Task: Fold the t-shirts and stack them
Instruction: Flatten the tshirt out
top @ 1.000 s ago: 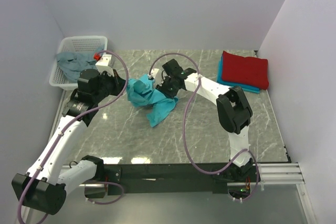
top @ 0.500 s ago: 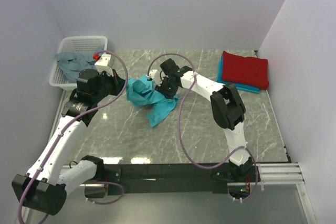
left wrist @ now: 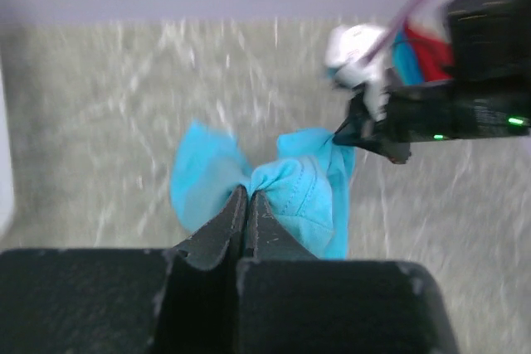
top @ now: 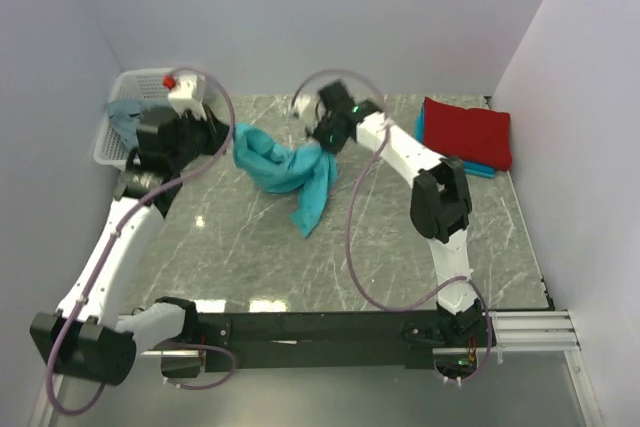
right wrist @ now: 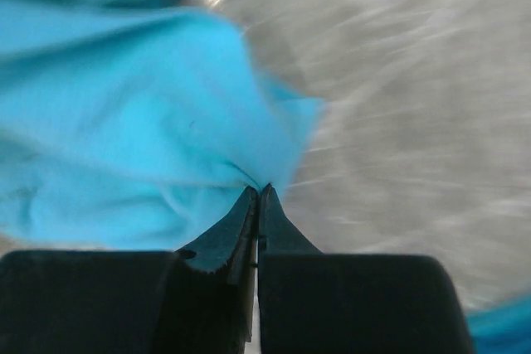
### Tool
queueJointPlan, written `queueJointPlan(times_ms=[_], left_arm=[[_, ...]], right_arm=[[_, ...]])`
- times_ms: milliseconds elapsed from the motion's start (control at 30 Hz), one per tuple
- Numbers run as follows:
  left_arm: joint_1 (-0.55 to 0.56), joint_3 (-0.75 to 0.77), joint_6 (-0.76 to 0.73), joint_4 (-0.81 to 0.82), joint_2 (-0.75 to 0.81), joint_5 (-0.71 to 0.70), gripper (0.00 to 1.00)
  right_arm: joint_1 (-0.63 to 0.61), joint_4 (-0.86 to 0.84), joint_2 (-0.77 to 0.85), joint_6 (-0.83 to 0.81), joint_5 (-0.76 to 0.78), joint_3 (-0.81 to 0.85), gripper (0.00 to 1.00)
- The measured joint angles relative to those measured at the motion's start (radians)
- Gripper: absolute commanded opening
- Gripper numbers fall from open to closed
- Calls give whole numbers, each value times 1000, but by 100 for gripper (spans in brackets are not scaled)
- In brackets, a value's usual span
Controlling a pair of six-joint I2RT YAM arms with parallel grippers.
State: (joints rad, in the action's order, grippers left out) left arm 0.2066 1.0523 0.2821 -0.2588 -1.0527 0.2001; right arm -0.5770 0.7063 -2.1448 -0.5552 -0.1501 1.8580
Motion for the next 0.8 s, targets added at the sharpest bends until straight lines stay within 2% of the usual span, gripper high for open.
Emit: queueJointPlan(times_ms=[133,233,300,367,433,500,533,567,600,633,667,700,800], left_arm=[[-56,251,32,3,-135,39,0],[-76,421,49,13,-176,72,0],[-78,471,57,30,-156,107,0],[-78,469,67,39,-103,146,1],[-78,375,99,88,-8,205,1],[-77,212,139,124,99,272,3],[-72,109,168,138,167,317,8],[-66,26,190,142,210,353,16],[-52,-81,216,145,259,394,37],[-34,-172,235,134,293,427,48],[-8,-275,263,104,326,460,59],[12,-339,280,66,342,477,74],[69,-480,332,-131,412,502,81]], right_arm=[[90,41,30,24,-25,314,0],[170,24,192,36,-67,376,0],[219,-1,360,33,-103,294,0],[246,-42,591,6,-154,113,0],[240,-54,779,-40,-213,-75,0],[225,-64,986,-117,-282,-313,3],[217,-35,1099,-165,-319,-454,11],[212,-14,1164,-199,-341,-565,37],[213,8,1228,-232,-352,-687,43],[214,56,1283,-272,-359,-824,50],[214,101,1313,-302,-357,-927,53],[215,149,1347,-329,-354,-1027,54],[217,278,1395,-368,-326,-1191,58]])
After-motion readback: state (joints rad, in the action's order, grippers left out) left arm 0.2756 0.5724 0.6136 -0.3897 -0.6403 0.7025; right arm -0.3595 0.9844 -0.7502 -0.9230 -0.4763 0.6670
